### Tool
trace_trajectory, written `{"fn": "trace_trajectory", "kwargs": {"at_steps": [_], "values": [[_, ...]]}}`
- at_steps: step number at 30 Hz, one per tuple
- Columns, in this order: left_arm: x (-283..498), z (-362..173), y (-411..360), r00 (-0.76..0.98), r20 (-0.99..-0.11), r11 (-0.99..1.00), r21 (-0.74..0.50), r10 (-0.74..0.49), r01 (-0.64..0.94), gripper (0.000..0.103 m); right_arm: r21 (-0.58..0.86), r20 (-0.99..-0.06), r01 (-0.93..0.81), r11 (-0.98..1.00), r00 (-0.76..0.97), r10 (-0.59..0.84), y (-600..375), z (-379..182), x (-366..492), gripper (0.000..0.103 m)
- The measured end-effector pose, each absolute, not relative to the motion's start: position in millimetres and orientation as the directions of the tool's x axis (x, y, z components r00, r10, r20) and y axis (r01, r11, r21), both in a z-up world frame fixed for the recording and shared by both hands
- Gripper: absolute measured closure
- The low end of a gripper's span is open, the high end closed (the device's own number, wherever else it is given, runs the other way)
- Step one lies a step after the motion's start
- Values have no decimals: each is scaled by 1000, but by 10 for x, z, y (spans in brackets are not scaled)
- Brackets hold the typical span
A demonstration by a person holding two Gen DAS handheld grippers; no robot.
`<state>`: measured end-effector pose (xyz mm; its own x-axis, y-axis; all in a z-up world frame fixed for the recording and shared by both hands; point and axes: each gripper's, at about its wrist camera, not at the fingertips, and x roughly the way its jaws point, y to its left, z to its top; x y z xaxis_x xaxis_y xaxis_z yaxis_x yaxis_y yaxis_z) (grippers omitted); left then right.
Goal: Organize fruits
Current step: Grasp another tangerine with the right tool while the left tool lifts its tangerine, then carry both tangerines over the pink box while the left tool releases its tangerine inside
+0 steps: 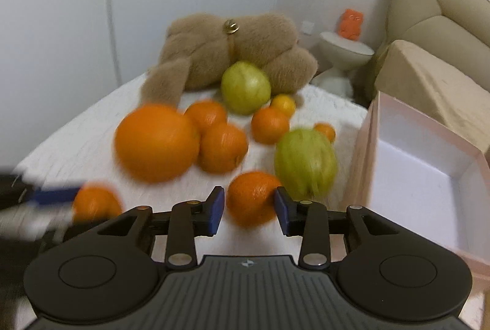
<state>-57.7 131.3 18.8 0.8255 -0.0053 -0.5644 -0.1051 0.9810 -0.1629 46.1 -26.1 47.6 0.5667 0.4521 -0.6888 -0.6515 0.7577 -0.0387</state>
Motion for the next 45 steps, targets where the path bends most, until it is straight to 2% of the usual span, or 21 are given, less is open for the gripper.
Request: {"fn": "trace_trajectory", "kwargs": {"at_steps": [1,3,4,5,12,21,22,25,33,36,38,42,45], "values": [[-573,186,1312,826,-564,980,-166,-6,-106,57,0,-685,-661,750,547,482,-354,493,410,64],[-564,183,1298,826,-564,981,-161,-2,-107,57,23,-671,-649,760,554,493,-479,500,346,53],[-563,183,1289,825,-566,982,-157,0,-107,56,19,-665,-643,766,564,490,-506,494,337,43],[-563,181,1282,823,-568,982,-153,1,-107,56,19,-660,-639,769,570,490,-526,474,339,41],[-526,146,1288,810,-587,983,-152,-3,-106,53,57,-711,-619,784,525,467,-444,246,515,41],[-362,99,1260,791,-609,983,-112,49,-147,54,33,-690,-606,795,561,457,-440,208,544,43],[-356,96,1266,792,-609,982,-115,49,-150,54,31,-692,-608,793,560,456,-423,199,555,44],[-344,95,1282,793,-608,981,-121,48,-152,54,34,-697,-612,790,552,457,-394,180,558,57],[-320,103,1243,796,-603,990,-73,55,-123,55,55,-698,-590,805,554,454,-527,219,486,58],[-354,203,1202,822,-570,991,-109,2,-78,56,72,-676,-576,814,572,465,-651,324,427,59],[-352,403,1121,856,-515,992,-127,-45,-25,56,79,-639,-573,816,599,483,-765,502,376,59],[-209,1090,850,917,-374,988,-105,-141,109,56,74,-513,-524,849,710,483,-1065,1141,393,59],[21,1561,663,918,-307,966,-134,-251,219,56,38,-405,-461,886,804,436,-1282,1724,497,59]]}}
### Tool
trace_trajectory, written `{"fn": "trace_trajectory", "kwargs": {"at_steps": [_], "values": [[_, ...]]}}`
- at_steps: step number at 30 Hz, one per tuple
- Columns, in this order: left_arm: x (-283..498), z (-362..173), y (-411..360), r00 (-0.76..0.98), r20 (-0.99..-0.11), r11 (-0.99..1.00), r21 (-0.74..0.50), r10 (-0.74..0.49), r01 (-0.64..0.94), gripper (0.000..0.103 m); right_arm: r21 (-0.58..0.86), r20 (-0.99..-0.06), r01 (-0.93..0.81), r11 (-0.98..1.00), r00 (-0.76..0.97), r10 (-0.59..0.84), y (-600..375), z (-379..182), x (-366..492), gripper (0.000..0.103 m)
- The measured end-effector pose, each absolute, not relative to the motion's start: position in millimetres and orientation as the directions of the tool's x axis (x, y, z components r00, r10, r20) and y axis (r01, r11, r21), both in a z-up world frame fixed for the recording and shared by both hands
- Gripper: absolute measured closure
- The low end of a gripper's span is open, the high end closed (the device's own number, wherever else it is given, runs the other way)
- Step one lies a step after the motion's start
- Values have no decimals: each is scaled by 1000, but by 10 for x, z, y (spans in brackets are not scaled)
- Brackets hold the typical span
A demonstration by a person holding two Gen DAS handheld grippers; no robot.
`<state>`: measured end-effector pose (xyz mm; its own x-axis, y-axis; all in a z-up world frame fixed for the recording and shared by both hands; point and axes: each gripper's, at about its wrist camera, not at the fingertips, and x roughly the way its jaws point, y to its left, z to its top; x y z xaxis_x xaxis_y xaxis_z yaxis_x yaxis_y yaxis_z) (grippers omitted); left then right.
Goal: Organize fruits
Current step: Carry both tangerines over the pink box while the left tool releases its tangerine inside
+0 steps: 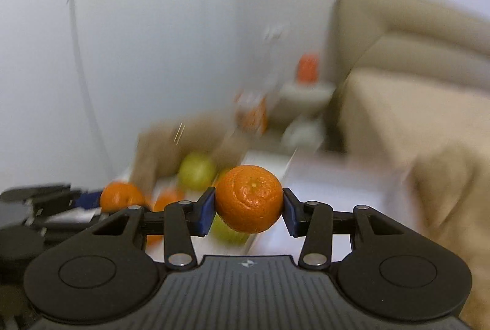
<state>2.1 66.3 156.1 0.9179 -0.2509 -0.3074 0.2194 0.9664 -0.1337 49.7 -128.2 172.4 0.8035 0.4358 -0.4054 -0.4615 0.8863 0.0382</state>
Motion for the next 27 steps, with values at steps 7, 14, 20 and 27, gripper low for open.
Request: {"fn": "trace_trajectory", "kwargs": {"at_steps": [7,14,20,27], "values": [[774,1869,149,852,-363,926,-188,-376,328,56,45,-362,-322,946,877,316,-1662,2404,1000,59],[1438,1096,-318,695,-620,929,-186,-363,319,56,56,-436,-236,970,868,236,-1885,2141,1310,59],[1535,610,-454,610,-729,941,-142,-309,307,56,48,-495,-228,973,840,221,-1920,1811,1436,59],[1456,530,-451,587,-753,940,-124,-299,319,54,53,-546,-239,970,806,228,-1834,1576,1502,59]]}}
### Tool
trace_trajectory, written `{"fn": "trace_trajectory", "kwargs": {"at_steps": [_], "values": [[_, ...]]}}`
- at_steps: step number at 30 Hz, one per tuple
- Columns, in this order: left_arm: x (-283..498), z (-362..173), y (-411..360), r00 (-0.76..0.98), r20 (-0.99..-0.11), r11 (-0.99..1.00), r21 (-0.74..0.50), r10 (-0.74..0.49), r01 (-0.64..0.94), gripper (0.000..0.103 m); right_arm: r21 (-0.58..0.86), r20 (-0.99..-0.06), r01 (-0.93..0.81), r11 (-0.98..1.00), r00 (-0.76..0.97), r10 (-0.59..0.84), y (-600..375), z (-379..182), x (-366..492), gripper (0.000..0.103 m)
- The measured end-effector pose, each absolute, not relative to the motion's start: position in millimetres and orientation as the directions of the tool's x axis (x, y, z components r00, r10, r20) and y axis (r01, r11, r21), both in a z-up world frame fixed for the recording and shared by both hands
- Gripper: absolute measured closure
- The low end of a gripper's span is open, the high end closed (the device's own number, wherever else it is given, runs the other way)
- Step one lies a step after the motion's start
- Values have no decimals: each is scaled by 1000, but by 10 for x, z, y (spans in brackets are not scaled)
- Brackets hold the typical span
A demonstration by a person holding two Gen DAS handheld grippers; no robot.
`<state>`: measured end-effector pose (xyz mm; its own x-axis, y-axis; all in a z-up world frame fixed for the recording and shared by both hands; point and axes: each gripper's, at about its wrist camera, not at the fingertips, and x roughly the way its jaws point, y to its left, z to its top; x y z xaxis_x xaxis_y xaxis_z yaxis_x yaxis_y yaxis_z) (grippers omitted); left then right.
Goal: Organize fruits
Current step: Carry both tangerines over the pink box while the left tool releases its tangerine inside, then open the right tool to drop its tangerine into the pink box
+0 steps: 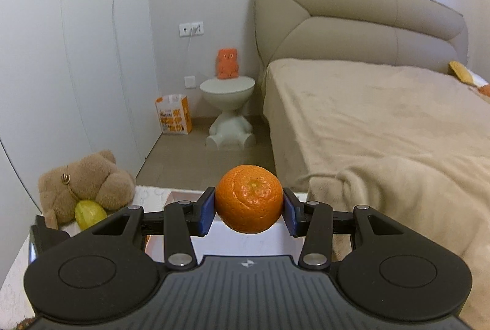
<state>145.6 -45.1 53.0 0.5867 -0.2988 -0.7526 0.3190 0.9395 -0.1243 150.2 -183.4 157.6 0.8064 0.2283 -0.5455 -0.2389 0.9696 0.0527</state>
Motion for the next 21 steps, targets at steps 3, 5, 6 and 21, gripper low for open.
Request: {"fn": "trace_trajectory", "kwargs": {"at_steps": [3,5,6,21], "values": [[1382,590,-411,603,-733,935,-133,-315,328,56,42,-563,-241,970,796,222,-1771,1508,1558,59],[1297,675,-369,636,-695,932,-147,-336,332,56,37,-572,-244,969,790,220,-1723,1454,1564,59],[1226,712,-320,652,-674,930,-157,-347,332,56,38,-579,-245,969,785,221,-1703,1422,1575,59],[118,871,777,862,-489,989,-126,-133,80,56,91,-726,-270,958,641,249,-1399,710,1916,58]]}}
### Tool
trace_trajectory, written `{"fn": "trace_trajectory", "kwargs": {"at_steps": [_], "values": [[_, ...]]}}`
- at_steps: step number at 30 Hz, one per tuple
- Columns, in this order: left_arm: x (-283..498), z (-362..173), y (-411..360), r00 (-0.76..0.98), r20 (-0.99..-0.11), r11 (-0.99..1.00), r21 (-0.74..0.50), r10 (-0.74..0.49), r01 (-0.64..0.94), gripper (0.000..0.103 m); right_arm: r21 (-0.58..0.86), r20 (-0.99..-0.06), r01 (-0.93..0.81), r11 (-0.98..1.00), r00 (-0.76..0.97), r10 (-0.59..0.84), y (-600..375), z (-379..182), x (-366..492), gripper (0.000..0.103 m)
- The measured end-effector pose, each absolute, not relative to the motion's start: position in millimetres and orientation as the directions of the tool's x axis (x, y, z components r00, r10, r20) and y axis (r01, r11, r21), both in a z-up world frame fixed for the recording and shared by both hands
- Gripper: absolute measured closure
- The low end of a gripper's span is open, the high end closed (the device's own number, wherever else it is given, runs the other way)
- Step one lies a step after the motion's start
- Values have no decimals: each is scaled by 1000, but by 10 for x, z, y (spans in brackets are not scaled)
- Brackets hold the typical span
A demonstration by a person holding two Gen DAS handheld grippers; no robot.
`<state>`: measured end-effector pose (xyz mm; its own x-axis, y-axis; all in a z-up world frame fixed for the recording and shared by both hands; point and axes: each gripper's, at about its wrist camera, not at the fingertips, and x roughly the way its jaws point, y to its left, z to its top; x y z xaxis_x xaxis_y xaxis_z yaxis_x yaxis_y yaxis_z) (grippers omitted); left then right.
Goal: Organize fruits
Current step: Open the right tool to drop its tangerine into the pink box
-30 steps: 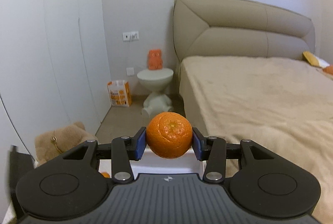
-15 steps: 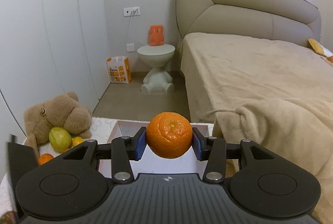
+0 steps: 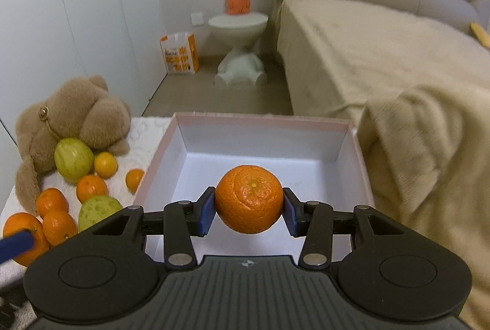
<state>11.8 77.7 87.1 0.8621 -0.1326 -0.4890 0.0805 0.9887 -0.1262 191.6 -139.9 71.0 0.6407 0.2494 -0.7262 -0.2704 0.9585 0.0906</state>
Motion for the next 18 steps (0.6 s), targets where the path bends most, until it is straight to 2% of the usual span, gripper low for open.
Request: {"fn": "trace_trajectory", "kwargs": {"at_steps": [1,4,9,14,18], "values": [[94,852,852,865,-490,991,-122,-110,57,56,112,-733,-278,954,625,268,-1406,681,1945,57],[-8,790,1066,866,-496,990,-139,-62,-9,56,158,-734,-276,948,609,300,-1430,628,1980,40],[-150,711,1243,865,-502,984,-155,-4,-86,56,116,-712,-330,937,630,310,-1276,751,1842,40],[-241,709,1322,867,-498,982,-156,16,-108,56,43,-683,-489,871,622,383,-814,934,1519,40],[-278,669,1399,860,-509,979,-156,35,-132,56,40,-696,-574,818,572,435,-407,927,1389,39]]}}
